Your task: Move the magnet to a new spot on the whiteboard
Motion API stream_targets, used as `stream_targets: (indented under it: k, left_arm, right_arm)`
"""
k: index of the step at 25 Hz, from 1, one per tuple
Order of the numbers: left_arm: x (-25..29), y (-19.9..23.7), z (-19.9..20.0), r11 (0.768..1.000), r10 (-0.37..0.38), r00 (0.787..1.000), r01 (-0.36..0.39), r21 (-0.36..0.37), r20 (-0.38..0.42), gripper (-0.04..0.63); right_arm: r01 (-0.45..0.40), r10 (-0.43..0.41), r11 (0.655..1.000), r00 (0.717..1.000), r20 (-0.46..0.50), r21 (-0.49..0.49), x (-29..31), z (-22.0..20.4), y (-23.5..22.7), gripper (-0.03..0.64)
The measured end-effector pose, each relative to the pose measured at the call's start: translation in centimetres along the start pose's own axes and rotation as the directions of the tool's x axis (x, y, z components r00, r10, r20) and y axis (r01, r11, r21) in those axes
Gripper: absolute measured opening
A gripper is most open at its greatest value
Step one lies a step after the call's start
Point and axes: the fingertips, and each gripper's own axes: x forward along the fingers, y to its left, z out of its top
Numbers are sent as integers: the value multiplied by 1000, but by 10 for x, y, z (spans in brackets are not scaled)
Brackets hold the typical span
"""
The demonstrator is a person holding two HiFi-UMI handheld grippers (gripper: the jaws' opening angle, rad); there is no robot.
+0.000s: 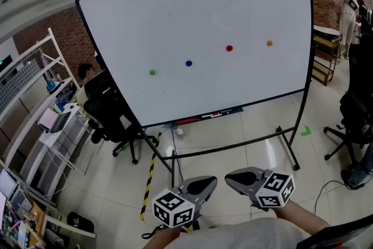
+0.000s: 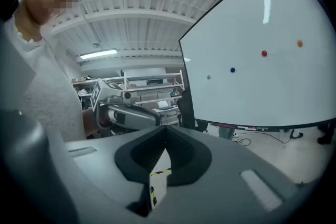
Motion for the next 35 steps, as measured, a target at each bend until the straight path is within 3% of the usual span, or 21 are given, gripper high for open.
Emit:
stream_targets:
  k: [11, 27, 35]
  left_arm:
    - [11, 76, 1, 1000, 7, 1000, -7, -21, 20, -15]
    - [72, 331, 44, 997, -71, 997, 71, -21, 0, -15]
    - [85, 365, 51, 992, -121, 993, 121, -22, -8, -15]
  right_arm:
    - [-6, 6, 1000, 1000, -24, 18, 51, -5, -49, 5]
    - [98, -96, 994, 994, -52, 49, 213, 34, -237, 5]
    - [128, -123, 990, 990, -69, 61, 237, 39, -263, 5]
